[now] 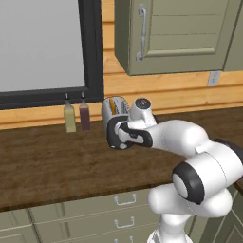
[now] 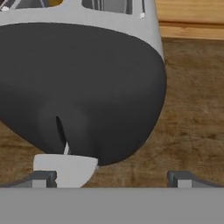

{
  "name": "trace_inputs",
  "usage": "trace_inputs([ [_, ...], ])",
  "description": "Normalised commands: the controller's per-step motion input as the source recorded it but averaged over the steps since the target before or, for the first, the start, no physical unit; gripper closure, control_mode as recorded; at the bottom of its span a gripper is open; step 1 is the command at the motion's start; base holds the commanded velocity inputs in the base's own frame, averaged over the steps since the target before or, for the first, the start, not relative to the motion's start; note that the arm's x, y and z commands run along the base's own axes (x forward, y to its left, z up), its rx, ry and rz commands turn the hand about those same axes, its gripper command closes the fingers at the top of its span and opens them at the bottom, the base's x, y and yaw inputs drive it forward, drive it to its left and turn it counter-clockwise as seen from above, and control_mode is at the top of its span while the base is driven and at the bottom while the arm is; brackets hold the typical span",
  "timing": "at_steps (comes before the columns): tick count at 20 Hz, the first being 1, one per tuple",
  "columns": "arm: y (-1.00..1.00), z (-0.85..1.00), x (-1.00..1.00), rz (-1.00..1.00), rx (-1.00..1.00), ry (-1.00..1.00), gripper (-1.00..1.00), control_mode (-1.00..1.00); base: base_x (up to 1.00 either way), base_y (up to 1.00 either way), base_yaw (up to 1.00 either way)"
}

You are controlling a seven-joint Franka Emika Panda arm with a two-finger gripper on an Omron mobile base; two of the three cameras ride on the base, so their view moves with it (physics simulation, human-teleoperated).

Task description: Start the toaster. Once the lever pops up, take the bread to the plate on the dining counter.

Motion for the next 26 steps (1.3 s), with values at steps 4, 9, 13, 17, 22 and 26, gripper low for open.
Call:
trace_inputs([
  [4, 0.00, -0.23, 0.00, 0.00, 0.00, 0.00, -1.00, -1.00, 0.00, 0.00, 0.00],
  [9, 0.00, -0.23, 0.00, 0.00, 0.00, 0.00, -1.00, -1.00, 0.00, 0.00, 0.00],
  [13, 0.00, -0.23, 0.00, 0.00, 0.00, 0.00, -1.00, -1.00, 0.00, 0.00, 0.00],
  [17, 0.00, -0.24, 0.00, 0.00, 0.00, 0.00, -1.00, -1.00, 0.00, 0.00, 0.00],
  [22, 0.00, -0.17, 0.00, 0.00, 0.00, 0.00, -1.00, -1.00, 0.00, 0.00, 0.00],
  [26, 0.00, -0.03, 0.00, 0.00, 0.00, 0.00, -1.00, -1.00, 0.00, 0.00, 0.00],
])
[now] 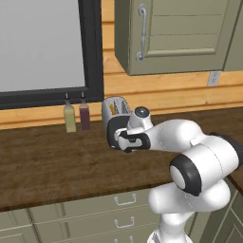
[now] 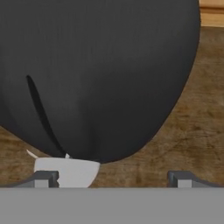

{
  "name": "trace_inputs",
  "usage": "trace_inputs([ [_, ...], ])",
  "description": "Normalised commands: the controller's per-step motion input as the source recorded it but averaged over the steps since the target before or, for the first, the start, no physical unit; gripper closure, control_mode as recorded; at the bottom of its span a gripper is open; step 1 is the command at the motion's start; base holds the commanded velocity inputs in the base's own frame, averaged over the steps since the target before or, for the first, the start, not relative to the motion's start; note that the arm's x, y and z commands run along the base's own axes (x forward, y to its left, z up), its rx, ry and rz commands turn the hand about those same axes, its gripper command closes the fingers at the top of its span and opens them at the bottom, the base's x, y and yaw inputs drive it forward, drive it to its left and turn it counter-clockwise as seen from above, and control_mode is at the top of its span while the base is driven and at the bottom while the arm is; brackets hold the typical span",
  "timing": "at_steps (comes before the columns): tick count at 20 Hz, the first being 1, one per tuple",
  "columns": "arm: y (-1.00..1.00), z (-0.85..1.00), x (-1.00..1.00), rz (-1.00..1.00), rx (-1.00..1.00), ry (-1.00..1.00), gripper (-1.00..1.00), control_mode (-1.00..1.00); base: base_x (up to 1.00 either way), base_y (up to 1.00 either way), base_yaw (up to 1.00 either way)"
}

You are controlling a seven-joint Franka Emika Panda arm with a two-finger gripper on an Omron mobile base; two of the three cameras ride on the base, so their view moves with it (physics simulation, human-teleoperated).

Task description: Start the toaster. Once the lever pops up, take the bread to the plate on the dining counter.

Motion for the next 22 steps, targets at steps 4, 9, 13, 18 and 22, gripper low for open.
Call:
trace_inputs([
  [4, 0.00, 0.00, 0.00, 0.00, 0.00, 0.00, -1.00, -1.00, 0.00, 0.00, 0.00],
  [9, 0.00, 0.01, -0.11, 0.00, 0.00, -0.10, -1.00, -1.00, 0.00, 0.00, 0.00],
  [13, 0.00, 0.21, -0.31, 0.00, 0.00, -0.06, -1.00, -1.00, 0.00, 0.00, 0.00],
  [18, 0.00, 0.21, -0.27, 0.00, 0.00, -0.13, -1.00, -1.00, 0.00, 0.00, 0.00],
  [22, 0.00, 0.45, -0.04, 0.00, 0.00, -0.12, -1.00, -1.00, 0.00, 0.00, 0.00],
])
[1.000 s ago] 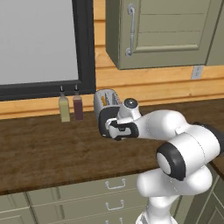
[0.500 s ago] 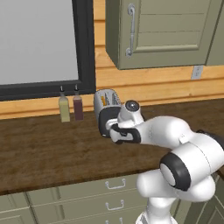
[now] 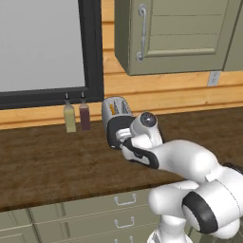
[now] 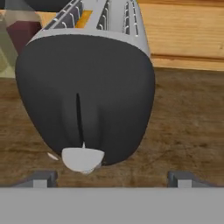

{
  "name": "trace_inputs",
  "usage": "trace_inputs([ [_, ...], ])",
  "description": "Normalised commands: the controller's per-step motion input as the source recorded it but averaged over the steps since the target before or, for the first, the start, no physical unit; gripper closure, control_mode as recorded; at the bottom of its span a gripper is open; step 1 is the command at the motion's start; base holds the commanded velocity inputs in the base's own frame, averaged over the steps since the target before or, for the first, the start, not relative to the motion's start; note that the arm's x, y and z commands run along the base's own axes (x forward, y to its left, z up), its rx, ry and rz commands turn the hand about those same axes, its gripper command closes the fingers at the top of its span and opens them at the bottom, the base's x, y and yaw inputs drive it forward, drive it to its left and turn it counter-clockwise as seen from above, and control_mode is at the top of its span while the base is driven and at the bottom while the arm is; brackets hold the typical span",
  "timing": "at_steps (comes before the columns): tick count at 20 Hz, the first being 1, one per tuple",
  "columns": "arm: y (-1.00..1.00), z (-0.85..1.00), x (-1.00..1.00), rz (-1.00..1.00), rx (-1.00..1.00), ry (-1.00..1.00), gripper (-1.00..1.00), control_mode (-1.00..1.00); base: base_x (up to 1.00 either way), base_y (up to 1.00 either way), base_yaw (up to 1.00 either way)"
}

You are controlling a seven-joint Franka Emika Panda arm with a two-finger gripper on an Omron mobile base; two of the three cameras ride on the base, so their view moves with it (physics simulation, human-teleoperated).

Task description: Start the toaster. Once the lever pops up, take the bread to the plate on the dining counter.

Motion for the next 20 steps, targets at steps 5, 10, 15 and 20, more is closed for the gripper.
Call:
trace_inputs([
  [5, 0.01, 0.50, 0.00, 0.00, 0.00, -0.20, -1.00, -1.00, 0.00, 0.00, 0.00],
  [10, 0.11, 0.60, 0.00, 0.00, 0.00, -0.18, -1.00, -1.00, 0.00, 0.00, 0.00],
  [15, 0.15, 0.55, 0.00, 0.00, 0.00, -0.13, -1.00, -1.00, 0.00, 0.00, 0.00],
  [20, 0.16, 0.50, 0.00, 0.00, 0.00, -0.05, -1.00, -1.00, 0.00, 0.00, 0.00],
])
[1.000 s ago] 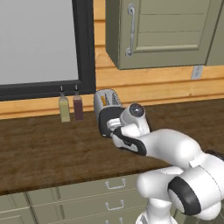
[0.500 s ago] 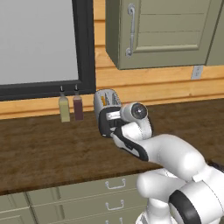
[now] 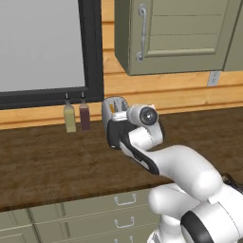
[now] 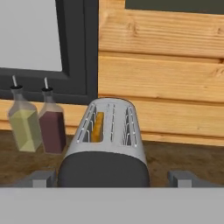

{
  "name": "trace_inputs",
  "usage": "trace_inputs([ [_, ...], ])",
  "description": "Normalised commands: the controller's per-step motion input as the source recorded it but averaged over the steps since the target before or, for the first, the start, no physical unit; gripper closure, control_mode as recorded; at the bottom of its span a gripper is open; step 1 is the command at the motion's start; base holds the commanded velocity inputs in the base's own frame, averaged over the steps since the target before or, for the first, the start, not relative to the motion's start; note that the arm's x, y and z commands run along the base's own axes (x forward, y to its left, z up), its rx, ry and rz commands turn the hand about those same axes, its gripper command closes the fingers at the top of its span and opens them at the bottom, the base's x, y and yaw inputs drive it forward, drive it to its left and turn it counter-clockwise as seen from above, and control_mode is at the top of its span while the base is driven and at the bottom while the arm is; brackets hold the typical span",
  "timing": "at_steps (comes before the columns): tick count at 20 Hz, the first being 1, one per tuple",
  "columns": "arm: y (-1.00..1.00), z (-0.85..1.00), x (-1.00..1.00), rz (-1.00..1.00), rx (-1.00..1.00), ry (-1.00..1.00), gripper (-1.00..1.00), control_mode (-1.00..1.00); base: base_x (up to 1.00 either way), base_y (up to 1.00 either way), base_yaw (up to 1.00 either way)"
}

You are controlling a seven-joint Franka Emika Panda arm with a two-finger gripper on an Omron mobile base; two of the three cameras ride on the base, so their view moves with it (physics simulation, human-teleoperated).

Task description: Start the toaster. Once the lever pops up, take the bread to the plate on the dining counter.

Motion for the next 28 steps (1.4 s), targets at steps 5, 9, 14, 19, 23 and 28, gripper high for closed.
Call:
trace_inputs([
  [5, 0.10, 0.34, 0.00, 0.00, 0.00, 0.00, -1.00, -1.00, 0.00, 0.00, 0.00],
  [9, 0.05, 0.07, 0.00, 0.00, 0.00, 0.03, -1.00, -1.00, 0.00, 0.00, 0.00],
  [14, 0.07, 0.00, 0.02, 0.00, 0.00, 0.01, -1.00, -1.00, 0.00, 0.00, 0.00],
  [19, 0.05, 0.00, 0.14, 0.00, 0.00, 0.00, -1.00, -1.00, 0.00, 0.00, 0.00],
  [23, 0.01, 0.00, 0.15, -0.03, 0.04, 0.00, -1.00, -1.00, 0.00, 0.00, 0.00],
  [28, 0.08, 0.00, 0.19, -0.06, 0.01, 0.00, -1.00, -1.00, 0.00, 0.00, 0.00],
])
